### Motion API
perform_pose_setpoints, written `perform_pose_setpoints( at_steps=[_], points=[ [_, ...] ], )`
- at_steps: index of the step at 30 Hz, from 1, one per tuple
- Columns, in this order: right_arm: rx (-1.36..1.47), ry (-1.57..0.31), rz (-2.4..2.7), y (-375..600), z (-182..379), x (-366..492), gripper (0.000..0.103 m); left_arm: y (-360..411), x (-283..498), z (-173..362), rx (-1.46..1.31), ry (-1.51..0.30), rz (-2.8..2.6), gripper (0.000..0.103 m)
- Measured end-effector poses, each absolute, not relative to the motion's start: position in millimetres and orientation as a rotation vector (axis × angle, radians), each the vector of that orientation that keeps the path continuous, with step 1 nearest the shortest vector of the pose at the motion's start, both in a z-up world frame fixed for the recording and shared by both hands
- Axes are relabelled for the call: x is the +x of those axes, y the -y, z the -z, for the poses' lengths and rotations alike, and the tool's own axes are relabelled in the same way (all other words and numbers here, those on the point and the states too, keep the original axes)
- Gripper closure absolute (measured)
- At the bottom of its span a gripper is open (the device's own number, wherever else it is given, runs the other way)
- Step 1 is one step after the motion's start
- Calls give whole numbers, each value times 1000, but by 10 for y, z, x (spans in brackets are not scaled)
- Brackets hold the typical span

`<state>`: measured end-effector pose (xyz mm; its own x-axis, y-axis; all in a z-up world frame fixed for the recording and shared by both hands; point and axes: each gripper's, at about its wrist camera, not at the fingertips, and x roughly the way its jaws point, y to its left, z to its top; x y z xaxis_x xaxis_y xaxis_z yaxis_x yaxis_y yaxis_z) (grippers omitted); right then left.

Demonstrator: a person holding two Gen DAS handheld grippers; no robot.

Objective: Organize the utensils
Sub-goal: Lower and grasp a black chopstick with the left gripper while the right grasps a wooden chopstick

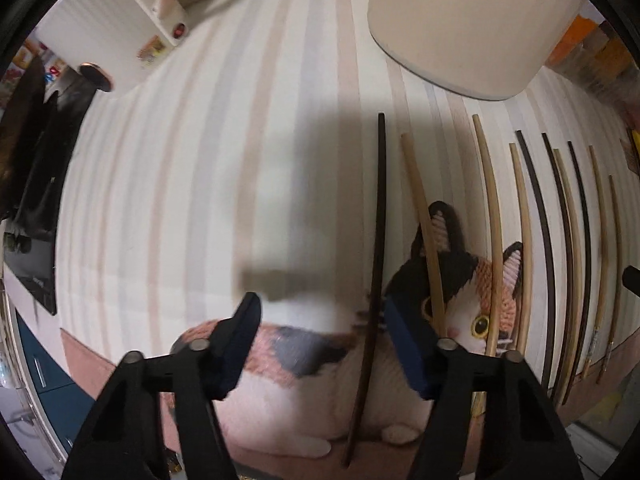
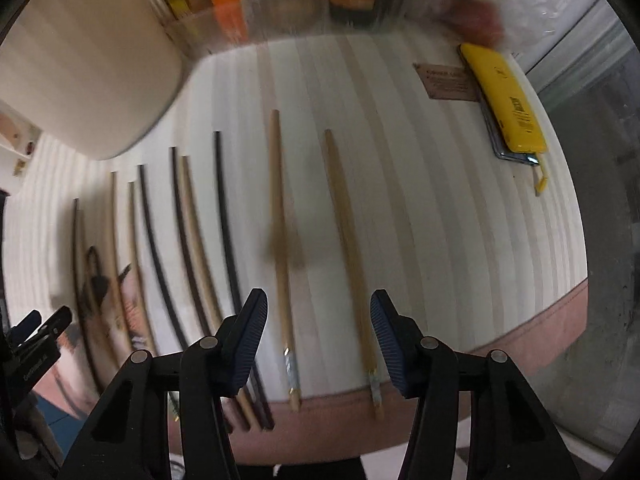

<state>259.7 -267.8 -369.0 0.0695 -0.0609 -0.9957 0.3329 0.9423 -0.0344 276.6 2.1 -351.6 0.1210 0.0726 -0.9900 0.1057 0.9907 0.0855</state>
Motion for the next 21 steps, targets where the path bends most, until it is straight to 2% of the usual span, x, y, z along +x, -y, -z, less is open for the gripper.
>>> perform_pose_setpoints(
  at_steps=[4,8,9,12,14,16,21],
  points=[
    [211,-1496,306,2663,3837,2716,47,33,2782,3521,170,-1447,36,52],
    [194,-1504,302,2599,3913,2776,48,80,2793,3527,179,-1454,60,64],
    [193,-1504,300,2585,3927,2784,50,90,2821,3528,180,-1454,65,66],
    [189,-1514,301,2549,3977,2791,55,126,2879,3526,170,-1459,98,78],
    [194,-1523,301,2538,4017,2781,59,169,2923,3537,165,-1460,120,91],
    [195,-1529,301,2525,4050,2770,61,214,2937,3541,160,-1463,129,97],
    [196,-1531,287,2486,4105,2762,69,292,3086,3610,155,-1463,124,99]
  ],
)
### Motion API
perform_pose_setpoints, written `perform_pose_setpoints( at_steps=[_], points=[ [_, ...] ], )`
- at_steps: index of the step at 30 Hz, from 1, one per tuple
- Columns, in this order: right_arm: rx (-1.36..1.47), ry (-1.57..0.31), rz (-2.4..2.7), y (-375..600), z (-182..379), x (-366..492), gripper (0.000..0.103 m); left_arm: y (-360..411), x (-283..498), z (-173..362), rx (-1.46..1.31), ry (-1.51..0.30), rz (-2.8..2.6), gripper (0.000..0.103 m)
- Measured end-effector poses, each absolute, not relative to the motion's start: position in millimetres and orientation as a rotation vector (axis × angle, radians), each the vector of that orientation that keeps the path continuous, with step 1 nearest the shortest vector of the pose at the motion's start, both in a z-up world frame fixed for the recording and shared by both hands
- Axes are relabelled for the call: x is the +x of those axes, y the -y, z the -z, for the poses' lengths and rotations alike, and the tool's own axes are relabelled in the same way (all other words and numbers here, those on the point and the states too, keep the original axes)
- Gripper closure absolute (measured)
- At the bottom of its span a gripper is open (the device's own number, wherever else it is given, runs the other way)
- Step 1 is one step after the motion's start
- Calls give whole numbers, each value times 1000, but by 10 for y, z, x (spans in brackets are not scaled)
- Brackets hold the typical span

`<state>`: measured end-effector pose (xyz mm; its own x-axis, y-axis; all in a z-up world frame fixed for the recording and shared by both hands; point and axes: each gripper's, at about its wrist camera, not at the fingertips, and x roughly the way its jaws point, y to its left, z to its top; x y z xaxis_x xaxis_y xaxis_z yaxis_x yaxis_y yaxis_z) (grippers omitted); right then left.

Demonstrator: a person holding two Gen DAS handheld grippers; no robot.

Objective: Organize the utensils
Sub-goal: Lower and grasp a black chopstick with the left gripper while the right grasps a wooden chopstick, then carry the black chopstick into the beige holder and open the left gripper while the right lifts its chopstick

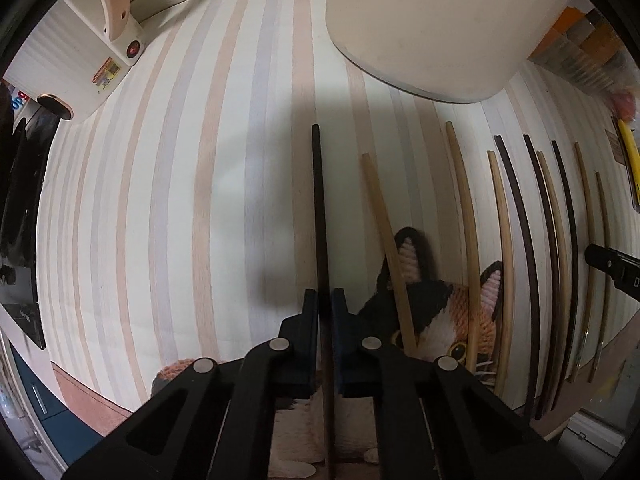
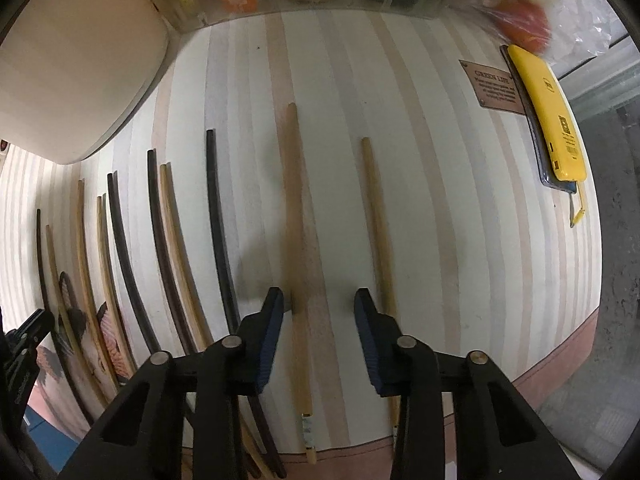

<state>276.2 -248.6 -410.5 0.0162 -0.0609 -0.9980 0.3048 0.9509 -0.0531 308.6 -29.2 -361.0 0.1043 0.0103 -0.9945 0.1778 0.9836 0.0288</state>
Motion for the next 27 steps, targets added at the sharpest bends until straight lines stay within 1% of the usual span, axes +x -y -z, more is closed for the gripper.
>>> perform_pose_setpoints(
  at_steps=[2,4,6,7,8,11,14,19,22,27],
  points=[
    [200,-1532,280,2534,4198,2851,72,265,3120,3606,142,-1467,122,99],
    [219,-1537,268,2527,4182,2900,81,185,3165,3604,132,-1470,109,99],
    [243,-1541,262,2533,4185,2943,86,62,3249,3581,112,-1479,101,99],
    [253,-1545,265,2551,4180,2959,93,20,3279,3582,99,-1483,93,99],
    [269,-1549,266,2598,4193,2968,96,-29,3314,3586,83,-1489,85,99],
    [368,-1573,252,2752,4194,2936,96,-163,3408,3597,54,-1499,79,99],
    [401,-1606,249,2839,4204,2874,96,-228,3469,3611,40,-1509,100,99],
    [363,-1642,255,2823,4220,2920,96,-415,3612,3643,-30,-1536,128,93],
    [333,-1665,278,2779,4232,3038,94,-559,3700,3679,-41,-1550,142,93],
    [289,-1693,298,2672,4270,3190,94,-592,3858,3706,-15,-1552,145,93]
  ],
)
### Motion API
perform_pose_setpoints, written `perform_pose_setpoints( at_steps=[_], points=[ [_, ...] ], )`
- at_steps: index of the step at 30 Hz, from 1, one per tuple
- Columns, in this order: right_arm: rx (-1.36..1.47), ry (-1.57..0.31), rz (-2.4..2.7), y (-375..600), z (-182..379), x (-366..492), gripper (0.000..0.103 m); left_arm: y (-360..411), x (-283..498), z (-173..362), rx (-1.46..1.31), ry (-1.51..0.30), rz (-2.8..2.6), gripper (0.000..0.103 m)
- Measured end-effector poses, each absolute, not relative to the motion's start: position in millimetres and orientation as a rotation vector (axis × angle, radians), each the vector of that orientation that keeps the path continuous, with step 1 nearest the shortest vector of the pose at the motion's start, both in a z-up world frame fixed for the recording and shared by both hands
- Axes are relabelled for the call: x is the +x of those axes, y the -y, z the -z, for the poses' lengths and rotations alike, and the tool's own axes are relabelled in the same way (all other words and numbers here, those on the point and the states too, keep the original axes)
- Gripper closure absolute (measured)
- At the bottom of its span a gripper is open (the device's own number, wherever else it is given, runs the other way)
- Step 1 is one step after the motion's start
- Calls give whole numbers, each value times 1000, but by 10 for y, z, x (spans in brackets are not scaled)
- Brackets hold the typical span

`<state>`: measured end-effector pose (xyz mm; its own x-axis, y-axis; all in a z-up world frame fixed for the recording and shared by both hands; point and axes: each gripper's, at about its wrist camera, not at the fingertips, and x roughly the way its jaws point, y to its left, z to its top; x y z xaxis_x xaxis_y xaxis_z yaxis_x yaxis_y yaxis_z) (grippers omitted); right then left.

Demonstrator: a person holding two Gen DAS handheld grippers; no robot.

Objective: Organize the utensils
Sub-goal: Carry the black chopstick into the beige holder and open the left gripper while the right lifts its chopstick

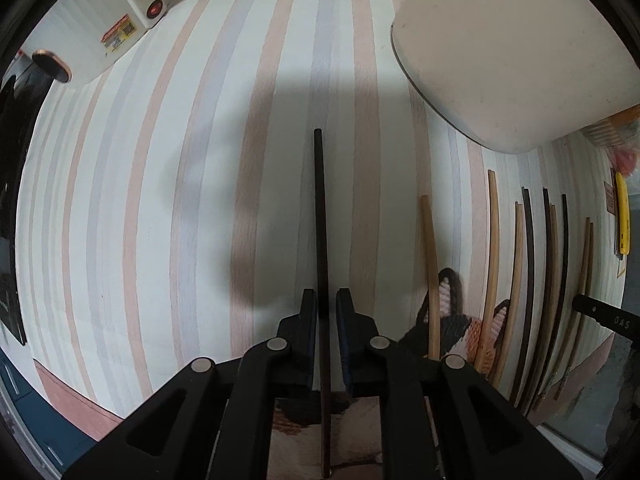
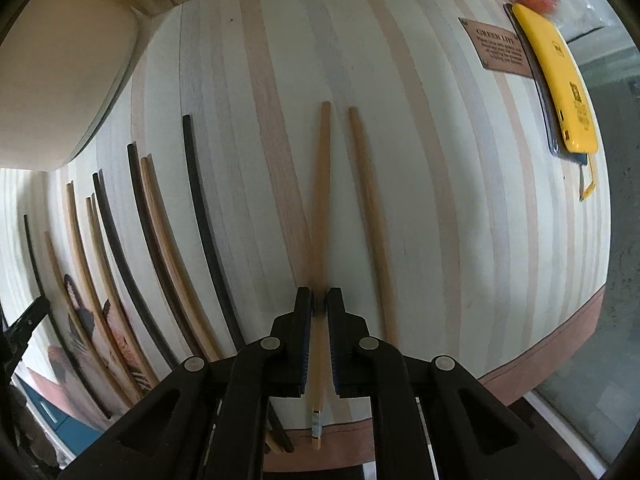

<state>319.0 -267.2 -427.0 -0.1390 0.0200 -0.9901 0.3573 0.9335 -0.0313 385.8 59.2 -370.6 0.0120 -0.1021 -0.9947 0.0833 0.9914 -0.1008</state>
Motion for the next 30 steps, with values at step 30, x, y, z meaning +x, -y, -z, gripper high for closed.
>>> perform_pose_setpoints(
  at_steps=[30],
  points=[
    [180,-1331,224,2256,2986,2872,96,-748,3724,2861,30,-1245,-136,100]
  ],
)
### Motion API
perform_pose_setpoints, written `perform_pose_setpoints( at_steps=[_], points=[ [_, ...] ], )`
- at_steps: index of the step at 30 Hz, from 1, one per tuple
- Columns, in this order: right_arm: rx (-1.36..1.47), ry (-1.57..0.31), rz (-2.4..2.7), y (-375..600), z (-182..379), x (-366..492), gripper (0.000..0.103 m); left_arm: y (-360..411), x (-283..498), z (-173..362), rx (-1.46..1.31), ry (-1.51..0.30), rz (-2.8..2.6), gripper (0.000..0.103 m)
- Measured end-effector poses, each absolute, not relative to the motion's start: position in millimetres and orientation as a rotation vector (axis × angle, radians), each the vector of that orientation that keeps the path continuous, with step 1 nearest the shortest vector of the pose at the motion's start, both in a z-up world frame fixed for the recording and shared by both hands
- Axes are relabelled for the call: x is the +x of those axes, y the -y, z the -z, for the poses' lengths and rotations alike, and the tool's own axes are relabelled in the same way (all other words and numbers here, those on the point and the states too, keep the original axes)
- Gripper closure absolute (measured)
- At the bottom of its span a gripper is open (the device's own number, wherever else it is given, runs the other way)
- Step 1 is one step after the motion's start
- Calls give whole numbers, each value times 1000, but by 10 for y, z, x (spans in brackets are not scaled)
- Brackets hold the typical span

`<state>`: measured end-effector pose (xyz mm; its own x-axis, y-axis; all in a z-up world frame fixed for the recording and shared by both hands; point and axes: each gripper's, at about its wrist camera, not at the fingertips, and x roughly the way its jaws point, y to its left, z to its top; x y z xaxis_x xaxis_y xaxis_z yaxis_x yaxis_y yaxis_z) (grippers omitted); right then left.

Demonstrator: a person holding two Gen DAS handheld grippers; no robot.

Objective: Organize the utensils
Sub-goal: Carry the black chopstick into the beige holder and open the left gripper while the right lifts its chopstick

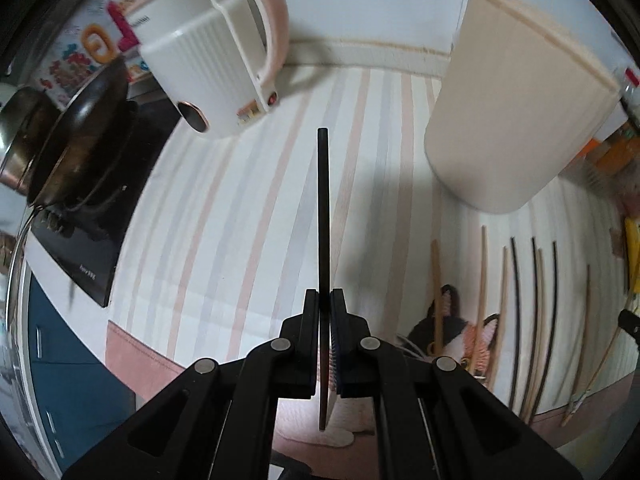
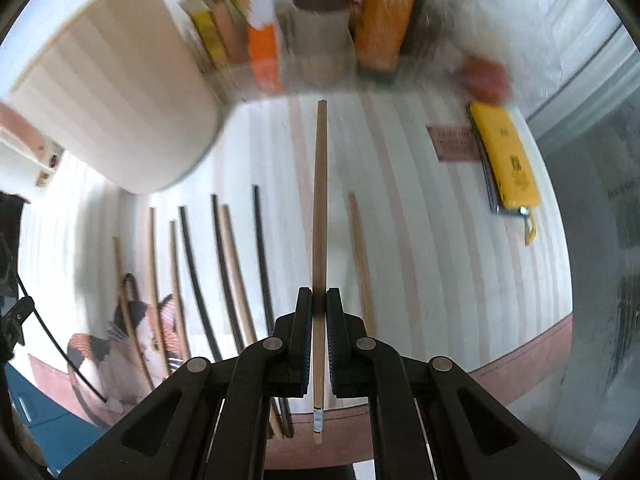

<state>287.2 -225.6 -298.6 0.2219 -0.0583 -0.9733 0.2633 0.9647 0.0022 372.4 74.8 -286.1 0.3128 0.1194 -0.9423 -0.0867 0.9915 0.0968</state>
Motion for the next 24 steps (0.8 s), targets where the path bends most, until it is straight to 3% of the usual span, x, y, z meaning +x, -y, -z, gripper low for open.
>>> perform_pose_setpoints(
  at_steps=[10,24],
  points=[
    [176,-1255,139,2282,2850,2681,96,-454,3373,2218,0,-1136,-86,100],
    [203,-1025,46,2248,1759,2860,96,-220,3668,1125,-92,-956,101,101]
  ],
)
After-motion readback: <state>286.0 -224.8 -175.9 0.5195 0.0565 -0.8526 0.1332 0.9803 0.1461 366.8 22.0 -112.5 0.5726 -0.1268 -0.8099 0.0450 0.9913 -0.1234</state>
